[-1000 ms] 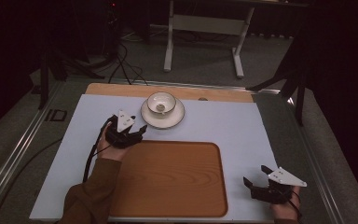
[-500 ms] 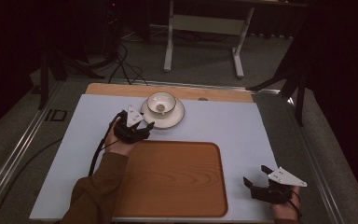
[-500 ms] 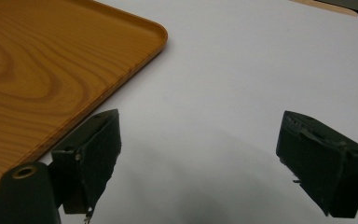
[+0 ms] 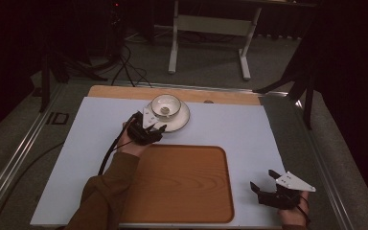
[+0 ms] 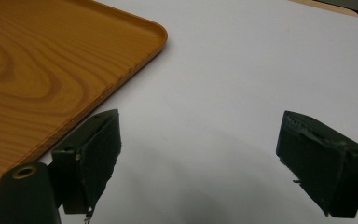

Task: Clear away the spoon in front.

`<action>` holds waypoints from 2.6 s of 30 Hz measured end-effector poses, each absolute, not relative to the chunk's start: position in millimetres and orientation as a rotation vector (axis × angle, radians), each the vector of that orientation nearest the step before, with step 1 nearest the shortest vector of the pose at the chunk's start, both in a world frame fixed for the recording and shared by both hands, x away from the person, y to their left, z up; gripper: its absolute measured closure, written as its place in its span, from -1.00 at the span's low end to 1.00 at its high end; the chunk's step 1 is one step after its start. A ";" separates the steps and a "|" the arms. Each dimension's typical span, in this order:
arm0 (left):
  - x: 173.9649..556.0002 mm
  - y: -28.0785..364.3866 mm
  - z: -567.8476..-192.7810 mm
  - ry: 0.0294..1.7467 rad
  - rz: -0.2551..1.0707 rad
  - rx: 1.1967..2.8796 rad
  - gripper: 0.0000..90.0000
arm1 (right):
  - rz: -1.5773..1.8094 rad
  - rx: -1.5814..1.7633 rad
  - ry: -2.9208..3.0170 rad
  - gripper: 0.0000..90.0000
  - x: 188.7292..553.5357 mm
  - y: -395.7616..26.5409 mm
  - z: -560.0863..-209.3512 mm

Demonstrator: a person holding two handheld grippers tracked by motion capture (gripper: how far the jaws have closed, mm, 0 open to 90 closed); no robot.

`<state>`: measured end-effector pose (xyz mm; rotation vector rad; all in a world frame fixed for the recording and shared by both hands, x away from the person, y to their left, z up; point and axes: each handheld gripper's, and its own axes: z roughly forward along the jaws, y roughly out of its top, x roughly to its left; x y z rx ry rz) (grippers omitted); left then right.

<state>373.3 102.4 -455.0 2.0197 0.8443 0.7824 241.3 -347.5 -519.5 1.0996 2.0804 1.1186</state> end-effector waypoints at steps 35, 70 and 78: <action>411.9 87.1 -447.5 0.857 0.901 2.081 0.97 | 1.122 1.100 2.074 -0.69 241.4 -349.0 -519.4; 366.0 120.2 -394.4 0.774 0.840 1.975 0.98 | 1.125 1.097 2.065 -0.69 240.3 -349.2 -518.4; 355.1 128.8 -389.9 0.758 0.844 1.977 0.98 | 1.125 1.093 2.063 -0.69 240.1 -349.4 -518.1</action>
